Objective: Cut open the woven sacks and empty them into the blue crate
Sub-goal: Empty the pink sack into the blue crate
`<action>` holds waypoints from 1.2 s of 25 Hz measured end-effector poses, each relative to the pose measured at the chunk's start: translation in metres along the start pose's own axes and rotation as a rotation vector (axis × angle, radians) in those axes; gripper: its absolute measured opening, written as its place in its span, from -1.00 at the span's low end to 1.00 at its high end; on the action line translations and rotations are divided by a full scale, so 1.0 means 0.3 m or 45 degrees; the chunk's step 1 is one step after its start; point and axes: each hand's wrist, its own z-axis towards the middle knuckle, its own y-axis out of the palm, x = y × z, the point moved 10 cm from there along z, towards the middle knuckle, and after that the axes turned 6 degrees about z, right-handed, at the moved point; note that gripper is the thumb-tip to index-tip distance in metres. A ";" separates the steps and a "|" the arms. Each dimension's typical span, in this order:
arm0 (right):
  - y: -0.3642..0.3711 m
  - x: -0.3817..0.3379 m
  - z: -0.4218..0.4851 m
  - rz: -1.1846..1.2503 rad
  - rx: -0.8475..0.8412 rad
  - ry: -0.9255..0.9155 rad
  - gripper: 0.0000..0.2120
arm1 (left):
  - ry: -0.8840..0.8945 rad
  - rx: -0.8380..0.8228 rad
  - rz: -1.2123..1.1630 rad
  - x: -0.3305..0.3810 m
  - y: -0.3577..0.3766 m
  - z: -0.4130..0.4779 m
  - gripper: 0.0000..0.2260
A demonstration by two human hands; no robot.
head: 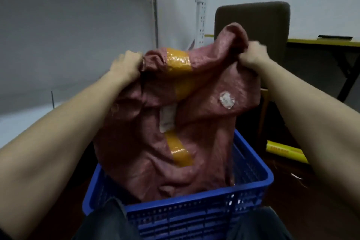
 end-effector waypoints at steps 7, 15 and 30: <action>-0.119 -0.098 0.037 0.016 0.184 -0.083 -0.63 | 0.042 0.187 0.143 0.020 -0.170 0.066 -0.75; -0.516 -0.337 -0.026 0.254 0.872 -0.390 -0.65 | 0.096 0.641 0.219 0.044 -0.543 0.178 -0.80; -0.254 -0.263 0.089 -0.145 -0.029 -0.165 -0.52 | -0.048 0.297 0.386 -0.025 -0.497 0.174 -0.74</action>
